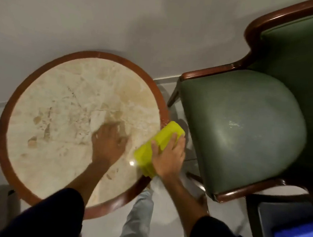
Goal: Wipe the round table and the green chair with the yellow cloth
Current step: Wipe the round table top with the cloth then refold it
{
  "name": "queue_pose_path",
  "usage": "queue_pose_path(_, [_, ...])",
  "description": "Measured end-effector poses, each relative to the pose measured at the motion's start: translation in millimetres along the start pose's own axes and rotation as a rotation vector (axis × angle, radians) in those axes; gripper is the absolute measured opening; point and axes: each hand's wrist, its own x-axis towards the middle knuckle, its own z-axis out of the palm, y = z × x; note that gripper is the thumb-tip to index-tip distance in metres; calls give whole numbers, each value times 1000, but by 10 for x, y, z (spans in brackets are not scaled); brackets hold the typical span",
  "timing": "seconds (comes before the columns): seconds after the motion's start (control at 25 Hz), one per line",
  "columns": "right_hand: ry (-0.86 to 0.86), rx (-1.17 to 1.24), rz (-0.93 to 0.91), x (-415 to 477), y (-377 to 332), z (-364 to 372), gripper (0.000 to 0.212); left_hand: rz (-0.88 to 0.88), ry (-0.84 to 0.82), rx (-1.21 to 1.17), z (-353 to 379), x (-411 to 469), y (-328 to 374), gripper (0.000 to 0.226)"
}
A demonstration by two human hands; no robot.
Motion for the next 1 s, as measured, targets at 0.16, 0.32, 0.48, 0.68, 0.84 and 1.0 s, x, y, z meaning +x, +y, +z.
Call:
queue_pose_path(0.16, [121, -60, 15, 445, -304, 484, 85, 11, 91, 208, 178, 564, -716, 63])
queue_pose_path(0.32, [169, -233, -206, 1568, -865, 449, 76, 80, 258, 260, 399, 619, -961, 62])
queue_pose_path(0.48, [133, -362, -506, 1621, -1583, 839, 65, 31, 312, 147, 381, 626, -961, 57])
queue_pose_path(0.68, [-110, -505, -814, 100, -335, 781, 64, 7, 274, 175, 348, 598, -969, 56])
queue_pose_path(0.84, [36, -517, -525, 836, -69, 277, 64, 5, 281, 174, 346, 601, -928, 58])
queue_pose_path(1.0, [120, -421, -414, 1737, -1118, 465, 67, 26, 274, 176, 364, 593, -942, 57])
